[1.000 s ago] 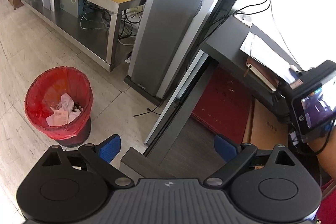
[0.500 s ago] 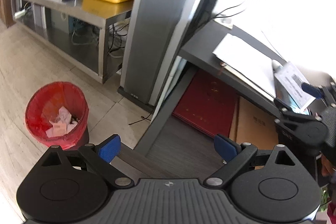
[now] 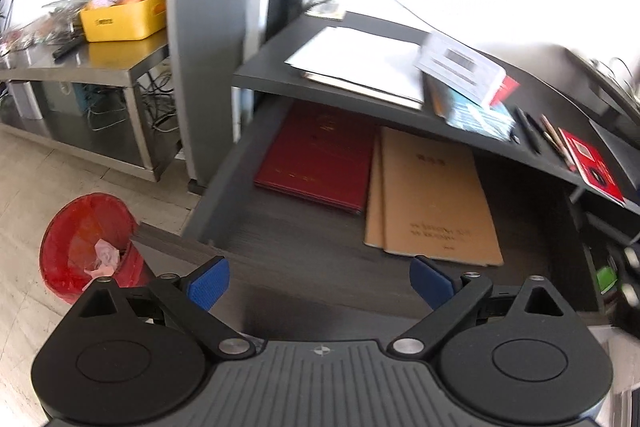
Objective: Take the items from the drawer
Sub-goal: 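Withdraw the open right tool from the chest top, then push the open drawer shut with both tools against its front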
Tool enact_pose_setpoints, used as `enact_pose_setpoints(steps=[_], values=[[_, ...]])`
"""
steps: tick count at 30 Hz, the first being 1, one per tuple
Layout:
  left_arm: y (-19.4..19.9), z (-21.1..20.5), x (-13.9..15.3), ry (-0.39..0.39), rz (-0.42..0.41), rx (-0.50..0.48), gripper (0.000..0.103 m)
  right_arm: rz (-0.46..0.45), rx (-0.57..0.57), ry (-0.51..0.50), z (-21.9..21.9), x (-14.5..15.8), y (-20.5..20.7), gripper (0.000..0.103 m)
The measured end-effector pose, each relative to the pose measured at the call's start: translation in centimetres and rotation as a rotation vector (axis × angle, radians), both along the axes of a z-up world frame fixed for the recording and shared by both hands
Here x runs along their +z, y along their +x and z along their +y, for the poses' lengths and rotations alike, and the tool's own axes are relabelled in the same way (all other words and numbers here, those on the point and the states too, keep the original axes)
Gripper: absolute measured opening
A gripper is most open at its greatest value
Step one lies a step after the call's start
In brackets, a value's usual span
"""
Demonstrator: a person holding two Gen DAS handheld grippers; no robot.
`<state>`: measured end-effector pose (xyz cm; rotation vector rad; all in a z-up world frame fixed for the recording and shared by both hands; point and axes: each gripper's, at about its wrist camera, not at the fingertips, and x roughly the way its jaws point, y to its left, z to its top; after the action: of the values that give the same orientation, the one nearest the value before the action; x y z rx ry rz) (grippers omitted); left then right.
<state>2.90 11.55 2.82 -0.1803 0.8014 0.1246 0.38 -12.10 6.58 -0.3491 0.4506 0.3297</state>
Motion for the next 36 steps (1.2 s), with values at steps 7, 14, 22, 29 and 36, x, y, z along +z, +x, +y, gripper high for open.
enact_pose_setpoints(steps=[7, 14, 22, 29, 36], values=[[-0.2, -2.9, -1.8, 0.055, 0.038, -0.044, 0.097, 0.143, -0.132, 0.183, -5.3, -4.4, -3.7, 0.086], [-0.6, -3.7, -4.5, 0.08, 0.111, -0.055, 0.097, 0.088, -0.399, 0.315, -10.7, -5.0, -5.3, 0.086], [0.1, -3.9, -5.8, 0.092, 0.138, -0.055, 0.097, 0.364, -0.425, 0.353, -12.8, -9.2, -2.2, 0.085], [1.0, -3.1, -6.9, 0.133, 0.154, -0.024, 0.096, 0.395, -0.378, 0.273, -11.3, -10.9, 0.6, 0.086], [1.9, -2.7, -7.9, 0.131, 0.196, -0.017, 0.097, 0.45, -0.372, 0.239, -10.3, -12.5, 2.6, 0.09]])
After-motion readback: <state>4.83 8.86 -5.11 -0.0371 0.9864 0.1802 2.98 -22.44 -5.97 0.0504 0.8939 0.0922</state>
